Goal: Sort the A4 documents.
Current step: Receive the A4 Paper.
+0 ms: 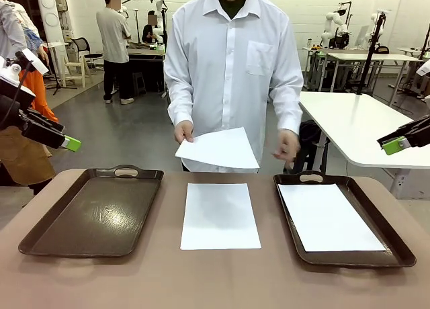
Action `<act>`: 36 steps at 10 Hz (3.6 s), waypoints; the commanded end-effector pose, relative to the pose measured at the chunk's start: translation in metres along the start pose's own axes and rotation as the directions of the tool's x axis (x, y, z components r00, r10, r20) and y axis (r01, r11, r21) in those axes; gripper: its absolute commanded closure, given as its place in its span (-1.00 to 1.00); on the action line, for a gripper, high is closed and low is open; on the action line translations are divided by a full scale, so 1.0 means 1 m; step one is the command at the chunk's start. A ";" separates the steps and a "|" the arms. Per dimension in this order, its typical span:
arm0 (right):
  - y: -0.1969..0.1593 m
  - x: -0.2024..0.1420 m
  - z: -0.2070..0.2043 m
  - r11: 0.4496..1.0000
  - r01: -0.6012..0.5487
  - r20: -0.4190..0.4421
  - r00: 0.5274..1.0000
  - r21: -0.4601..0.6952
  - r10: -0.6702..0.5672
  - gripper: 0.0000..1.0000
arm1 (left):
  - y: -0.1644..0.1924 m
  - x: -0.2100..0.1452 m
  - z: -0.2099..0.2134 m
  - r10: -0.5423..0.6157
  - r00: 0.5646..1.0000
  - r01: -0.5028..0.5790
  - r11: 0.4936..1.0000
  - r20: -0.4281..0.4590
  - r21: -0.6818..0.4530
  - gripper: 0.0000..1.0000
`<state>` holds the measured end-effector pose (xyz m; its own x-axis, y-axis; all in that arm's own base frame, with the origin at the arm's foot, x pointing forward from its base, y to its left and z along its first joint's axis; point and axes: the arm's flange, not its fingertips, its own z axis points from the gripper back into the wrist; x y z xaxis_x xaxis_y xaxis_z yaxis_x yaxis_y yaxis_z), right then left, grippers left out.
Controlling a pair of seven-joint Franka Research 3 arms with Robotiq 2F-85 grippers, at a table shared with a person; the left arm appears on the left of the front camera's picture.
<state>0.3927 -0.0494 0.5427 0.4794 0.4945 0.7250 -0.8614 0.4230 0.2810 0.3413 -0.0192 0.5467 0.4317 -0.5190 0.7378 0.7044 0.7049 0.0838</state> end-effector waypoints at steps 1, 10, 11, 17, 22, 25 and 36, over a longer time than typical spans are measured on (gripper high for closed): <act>0.000 0.000 0.000 1.000 -0.001 0.000 1.000 0.001 0.001 -1.00 | 0.001 -0.001 0.000 -0.010 1.000 0.010 1.000 0.003 -0.007 -1.00; 0.000 0.000 0.000 1.000 -0.001 0.000 1.000 0.001 0.001 -1.00 | 0.001 -0.001 0.000 -0.010 1.000 0.010 1.000 0.003 -0.007 -1.00; 0.000 0.000 0.000 1.000 -0.001 0.000 1.000 0.001 0.001 -1.00 | 0.001 -0.001 0.000 -0.010 1.000 0.010 1.000 0.003 -0.007 -1.00; 0.000 0.000 0.000 1.000 -0.001 0.000 1.000 0.001 0.001 -1.00 | 0.001 -0.001 0.000 -0.010 1.000 0.010 1.000 0.003 -0.007 -1.00; 0.000 0.000 0.000 1.000 -0.001 0.000 1.000 0.001 0.001 -1.00 | 0.001 -0.001 0.000 -0.010 1.000 0.010 1.000 0.003 -0.007 -1.00; 0.000 0.000 0.000 1.000 -0.001 0.000 1.000 0.001 0.001 -1.00 | 0.001 -0.001 0.000 -0.010 1.000 0.010 1.000 0.003 -0.007 -1.00; -0.067 0.015 -0.070 0.823 0.290 0.020 0.939 0.488 -0.342 -1.00 | 0.001 -0.001 0.000 -0.010 1.000 0.010 1.000 0.003 -0.007 -1.00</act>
<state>0.4382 -0.0173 0.4948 0.6772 0.3264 0.6595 -0.7263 0.1528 0.6702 0.3412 -0.0192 0.5469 0.4311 -0.5190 0.7381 0.7046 0.7046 0.0840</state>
